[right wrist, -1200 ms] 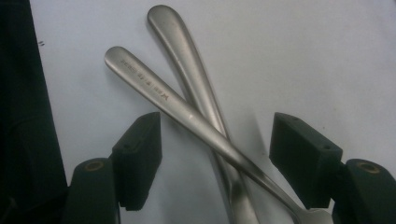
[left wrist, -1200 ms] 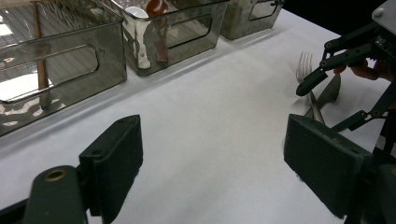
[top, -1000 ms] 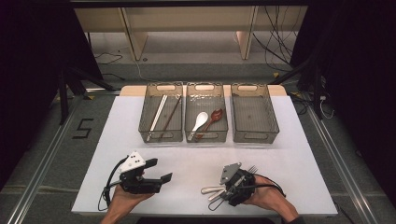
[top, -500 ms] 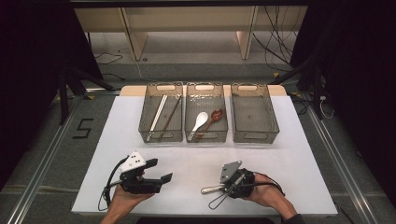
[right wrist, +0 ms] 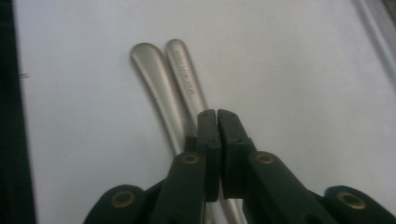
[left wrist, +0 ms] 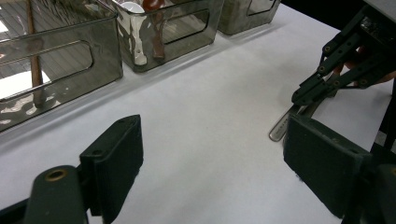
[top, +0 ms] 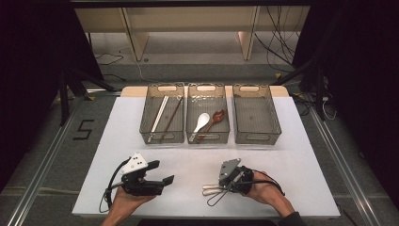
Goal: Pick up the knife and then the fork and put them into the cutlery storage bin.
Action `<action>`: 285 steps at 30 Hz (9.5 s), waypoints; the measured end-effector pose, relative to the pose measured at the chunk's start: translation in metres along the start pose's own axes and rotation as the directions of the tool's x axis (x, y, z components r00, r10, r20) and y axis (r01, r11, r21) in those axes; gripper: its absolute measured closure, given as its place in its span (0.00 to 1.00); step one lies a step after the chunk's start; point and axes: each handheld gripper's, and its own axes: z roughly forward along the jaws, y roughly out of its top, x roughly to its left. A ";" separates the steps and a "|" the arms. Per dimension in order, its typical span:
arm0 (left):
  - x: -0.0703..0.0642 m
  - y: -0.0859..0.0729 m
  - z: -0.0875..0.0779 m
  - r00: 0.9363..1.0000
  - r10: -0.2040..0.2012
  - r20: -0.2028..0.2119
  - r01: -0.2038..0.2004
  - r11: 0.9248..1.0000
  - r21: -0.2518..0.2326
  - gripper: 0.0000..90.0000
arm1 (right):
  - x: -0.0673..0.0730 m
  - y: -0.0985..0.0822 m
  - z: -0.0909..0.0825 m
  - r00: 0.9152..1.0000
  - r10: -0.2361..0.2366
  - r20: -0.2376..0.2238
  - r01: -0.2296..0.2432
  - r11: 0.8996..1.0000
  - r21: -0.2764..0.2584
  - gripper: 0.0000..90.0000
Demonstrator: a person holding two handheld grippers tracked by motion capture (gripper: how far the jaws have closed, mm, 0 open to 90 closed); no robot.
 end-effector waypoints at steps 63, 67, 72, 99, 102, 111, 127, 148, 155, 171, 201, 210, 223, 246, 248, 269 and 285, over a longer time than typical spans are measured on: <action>0.001 0.000 -0.001 1.000 -0.005 -0.005 0.005 1.000 0.004 0.22 | -0.008 -0.007 -0.018 0.996 0.010 -0.094 0.000 0.995 0.103 0.65; 0.001 0.000 -0.001 1.000 -0.005 -0.004 0.005 1.000 0.004 0.22 | -0.005 -0.005 -0.013 0.993 0.005 -0.118 0.012 0.990 0.143 0.61; 0.002 0.000 -0.001 1.000 -0.004 -0.001 0.004 1.000 0.003 0.22 | -0.004 -0.005 -0.009 0.993 0.016 -0.118 0.006 0.984 0.179 0.63; 0.002 0.000 -0.003 1.000 -0.005 -0.003 0.005 1.000 -0.008 0.21 | 0.000 0.007 -0.005 0.991 0.002 -0.130 0.038 0.950 0.309 0.85; 0.001 0.000 -0.003 1.000 -0.005 -0.004 0.005 1.000 -0.009 0.21 | 0.001 0.008 -0.005 0.990 -0.004 -0.141 0.049 0.947 0.317 0.88; 0.001 0.000 -0.003 1.000 -0.004 -0.006 0.004 1.000 -0.009 0.21 | 0.002 0.010 -0.005 0.991 -0.008 -0.133 0.052 0.943 0.329 0.89; 0.001 0.000 -0.003 1.000 -0.002 -0.006 0.002 1.000 -0.007 0.21 | 0.005 0.012 -0.004 0.993 -0.011 -0.119 0.052 0.937 0.345 0.89; 0.002 0.000 -0.004 1.000 -0.019 -0.002 0.019 1.000 -0.016 0.21 | -0.015 0.008 -0.036 0.994 0.107 -0.014 -0.103 0.979 0.179 0.89; 0.003 0.000 -0.004 1.000 -0.020 -0.003 0.020 1.000 -0.017 0.21 | -0.028 0.005 -0.053 0.982 0.189 0.006 -0.189 0.978 0.082 0.89; 0.006 0.001 -0.009 0.999 -0.030 -0.016 0.029 0.998 -0.058 0.21 | -0.071 -0.007 -0.093 0.933 0.353 0.072 -0.341 0.929 -0.143 0.89; 0.022 -0.006 -0.030 0.996 -0.058 -0.071 0.051 0.994 -0.101 0.20 | -0.123 -0.004 -0.124 0.864 0.463 0.197 -0.404 0.871 -0.280 0.89; 0.023 -0.008 -0.031 0.995 -0.068 -0.076 0.060 0.993 -0.105 0.20 | -0.142 -0.002 -0.132 0.846 0.488 0.214 -0.420 0.858 -0.294 0.89; 0.023 -0.008 -0.030 0.995 -0.068 -0.069 0.061 0.993 -0.101 0.20 | -0.170 0.010 -0.136 0.820 0.496 0.285 -0.405 0.855 -0.324 0.89; 0.022 -0.009 -0.030 0.996 -0.069 -0.061 0.063 0.993 -0.096 0.20 | -0.206 -0.006 -0.113 0.756 0.563 0.334 -0.455 0.819 -0.350 0.89; 0.022 -0.009 -0.030 0.996 -0.070 -0.061 0.063 0.993 -0.096 0.20 | -0.207 -0.008 -0.111 0.750 0.573 0.332 -0.463 0.812 -0.355 0.89; 0.021 -0.009 -0.029 0.996 -0.064 -0.058 0.058 0.994 -0.094 0.20 | -0.210 -0.030 -0.084 0.700 0.621 0.352 -0.519 0.782 -0.346 0.89; 0.020 -0.009 -0.029 0.996 -0.063 -0.056 0.058 0.994 -0.092 0.20 | -0.203 -0.027 -0.094 0.710 0.629 0.318 -0.513 0.770 -0.379 0.72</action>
